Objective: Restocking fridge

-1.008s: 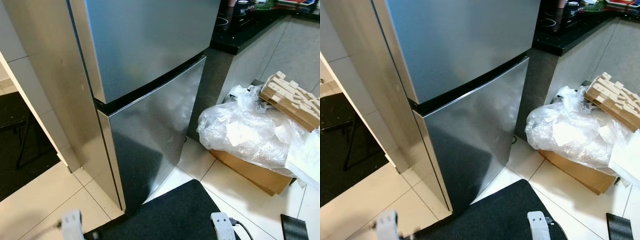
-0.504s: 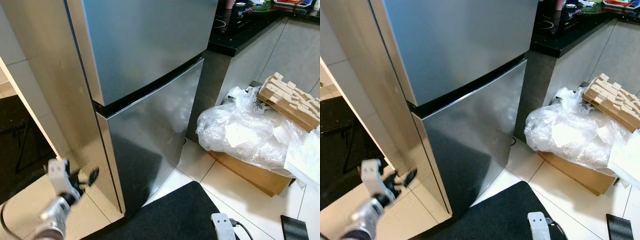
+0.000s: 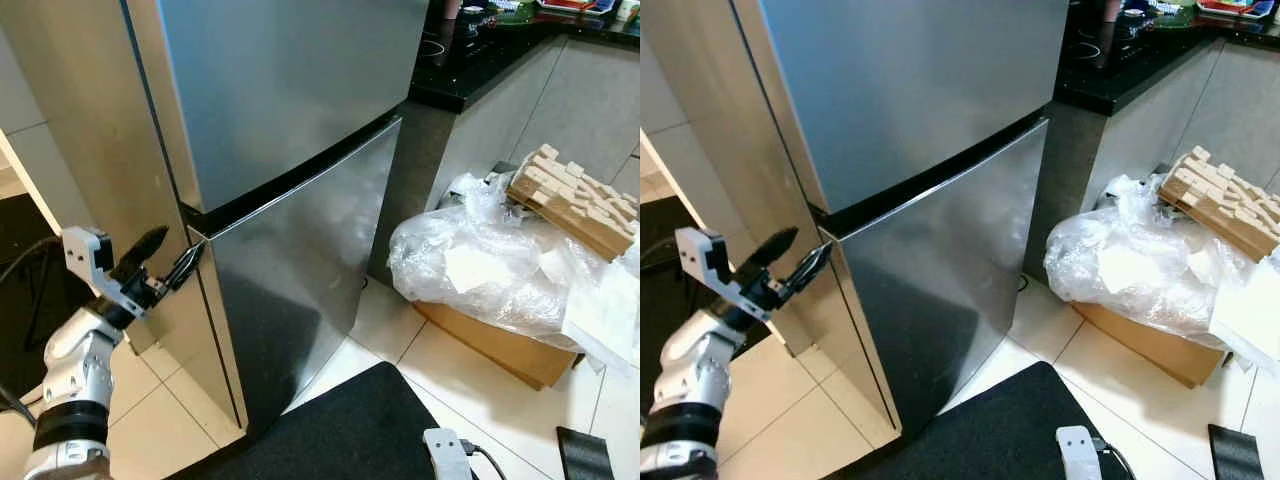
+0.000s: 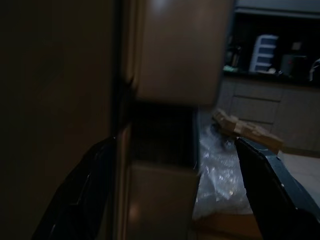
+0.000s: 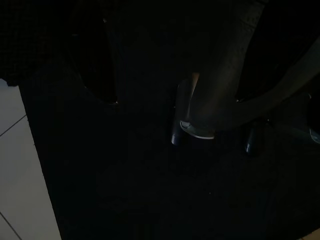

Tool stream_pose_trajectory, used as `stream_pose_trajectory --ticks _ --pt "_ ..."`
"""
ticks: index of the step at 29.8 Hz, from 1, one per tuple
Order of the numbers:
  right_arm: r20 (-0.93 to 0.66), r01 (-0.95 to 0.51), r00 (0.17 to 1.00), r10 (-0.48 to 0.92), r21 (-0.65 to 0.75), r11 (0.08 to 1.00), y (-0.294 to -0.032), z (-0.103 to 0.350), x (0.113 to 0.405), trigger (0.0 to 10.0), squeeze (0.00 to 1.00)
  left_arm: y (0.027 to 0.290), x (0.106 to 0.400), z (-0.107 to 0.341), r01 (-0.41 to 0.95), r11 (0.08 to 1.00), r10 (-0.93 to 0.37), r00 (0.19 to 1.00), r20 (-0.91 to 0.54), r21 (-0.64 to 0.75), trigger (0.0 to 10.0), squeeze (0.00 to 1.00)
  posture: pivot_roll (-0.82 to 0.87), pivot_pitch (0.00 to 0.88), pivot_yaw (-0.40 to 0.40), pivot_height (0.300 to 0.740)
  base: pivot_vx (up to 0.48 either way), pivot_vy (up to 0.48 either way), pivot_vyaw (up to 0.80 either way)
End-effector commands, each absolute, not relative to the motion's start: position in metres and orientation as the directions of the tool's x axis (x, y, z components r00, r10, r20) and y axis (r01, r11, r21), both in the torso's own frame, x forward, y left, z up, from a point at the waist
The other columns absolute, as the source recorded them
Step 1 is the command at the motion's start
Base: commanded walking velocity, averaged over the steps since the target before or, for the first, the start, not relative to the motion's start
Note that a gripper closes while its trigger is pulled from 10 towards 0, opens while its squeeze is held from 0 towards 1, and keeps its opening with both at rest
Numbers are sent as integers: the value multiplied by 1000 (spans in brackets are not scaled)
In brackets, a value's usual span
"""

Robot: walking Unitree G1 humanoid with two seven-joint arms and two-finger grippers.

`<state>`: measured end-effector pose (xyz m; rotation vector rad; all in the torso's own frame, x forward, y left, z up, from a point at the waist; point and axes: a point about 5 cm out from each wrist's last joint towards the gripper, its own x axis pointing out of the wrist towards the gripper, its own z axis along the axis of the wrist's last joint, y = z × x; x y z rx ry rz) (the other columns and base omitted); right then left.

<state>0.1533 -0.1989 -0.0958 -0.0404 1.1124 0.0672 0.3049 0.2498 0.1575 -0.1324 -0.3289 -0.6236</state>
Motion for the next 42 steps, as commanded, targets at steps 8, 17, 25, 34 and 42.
stream_pose_trajectory --ticks 8,17,25,34,42 --pt "-899 -56 437 29 5 998 -200 -97 150 10000 0 245 307 168 608 792 -595 756 274 43 10000 0 -25 0 3 740 0 0 0" --pt "-900 -56 434 29 5 998 -200 -97 149 10000 0 253 306 144 541 841 -536 832 142 8 10000 0 -25 0 3 740 0 0 0" --pt "-900 -57 434 29 5 998 -201 -97 148 10000 0 246 307 132 516 855 -506 852 137 -54 10000 0 -25 2 -1 740 0 0 0" --pt "-902 -61 432 29 3 998 -201 -98 147 10000 0 232 312 126 548 830 -531 833 154 -104 10000 0 -30 13 -7 740 0 0 0" --pt "-904 -58 427 27 2 998 -202 -99 145 10000 0 223 321 123 579 810 -568 815 117 -99 10000 0 -43 23 1 740 0 0 0"
